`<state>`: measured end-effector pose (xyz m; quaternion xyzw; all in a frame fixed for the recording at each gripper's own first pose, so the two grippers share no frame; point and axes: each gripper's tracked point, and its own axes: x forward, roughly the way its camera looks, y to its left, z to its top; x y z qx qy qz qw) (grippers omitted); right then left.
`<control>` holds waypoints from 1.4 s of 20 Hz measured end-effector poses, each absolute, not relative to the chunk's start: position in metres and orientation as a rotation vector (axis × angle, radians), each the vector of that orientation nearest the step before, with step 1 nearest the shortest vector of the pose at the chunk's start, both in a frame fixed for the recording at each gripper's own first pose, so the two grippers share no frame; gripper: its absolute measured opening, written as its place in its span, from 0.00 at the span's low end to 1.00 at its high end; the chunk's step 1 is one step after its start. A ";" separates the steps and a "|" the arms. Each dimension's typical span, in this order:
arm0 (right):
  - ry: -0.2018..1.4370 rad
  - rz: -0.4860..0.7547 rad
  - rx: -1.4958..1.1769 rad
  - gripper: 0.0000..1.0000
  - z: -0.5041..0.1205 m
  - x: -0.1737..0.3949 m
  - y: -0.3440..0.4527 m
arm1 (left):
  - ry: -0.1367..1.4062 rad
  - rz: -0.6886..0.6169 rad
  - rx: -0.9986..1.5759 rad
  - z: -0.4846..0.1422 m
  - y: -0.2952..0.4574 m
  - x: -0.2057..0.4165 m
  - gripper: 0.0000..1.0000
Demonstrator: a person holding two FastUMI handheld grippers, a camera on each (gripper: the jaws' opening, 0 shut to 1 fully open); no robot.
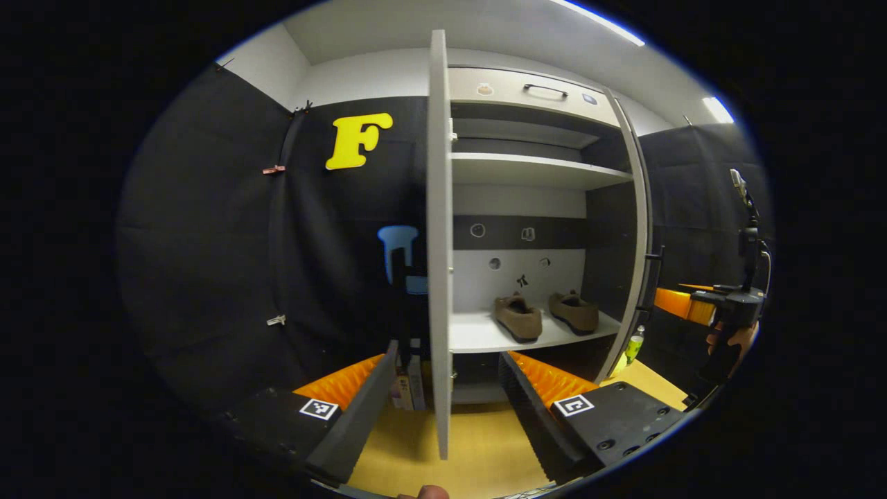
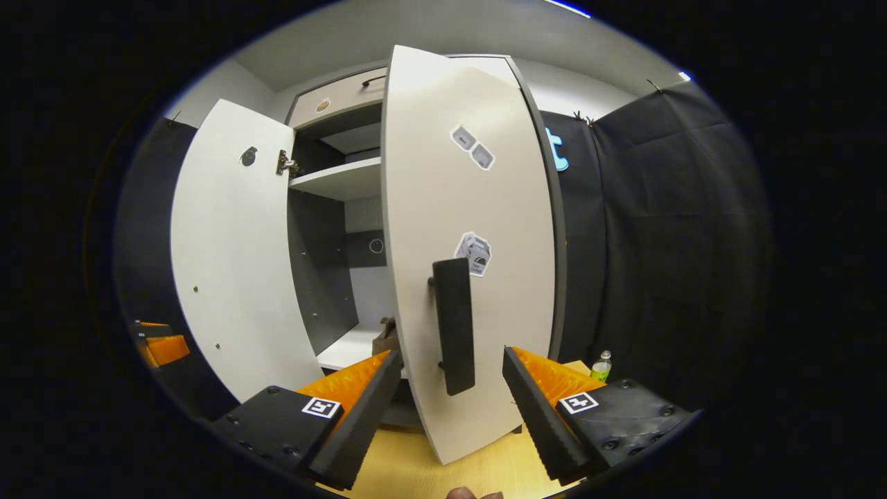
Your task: Grab one shoe with the right hand and put it into the shoe cabinet, grab the other shoe with the left hand and put it into the shoe cabinet; then close the right door with the right hand and the left door with the left hand.
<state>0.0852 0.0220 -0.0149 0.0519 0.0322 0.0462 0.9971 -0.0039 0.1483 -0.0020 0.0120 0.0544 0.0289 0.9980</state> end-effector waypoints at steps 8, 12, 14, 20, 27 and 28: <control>0.067 0.107 0.072 0.98 -0.018 0.061 0.034 | 0.076 0.197 0.068 0.008 0.234 0.023 0.97; 0.077 0.084 0.063 0.98 -0.021 0.051 0.019 | 0.109 0.209 0.062 -0.006 0.251 0.056 0.97; 0.083 0.069 0.061 0.99 -0.023 0.049 0.011 | 0.118 0.189 0.044 -0.011 0.250 0.057 0.97; 0.086 0.049 0.076 0.98 -0.022 0.046 -0.005 | 0.092 0.144 0.066 -0.006 0.236 0.064 0.92; 0.081 0.068 0.085 0.98 -0.020 0.047 -0.008 | 0.110 0.068 0.052 -0.005 0.176 0.066 0.90; 0.080 0.069 0.084 0.98 -0.020 0.047 -0.009 | 0.112 0.055 0.051 -0.006 0.167 0.066 0.90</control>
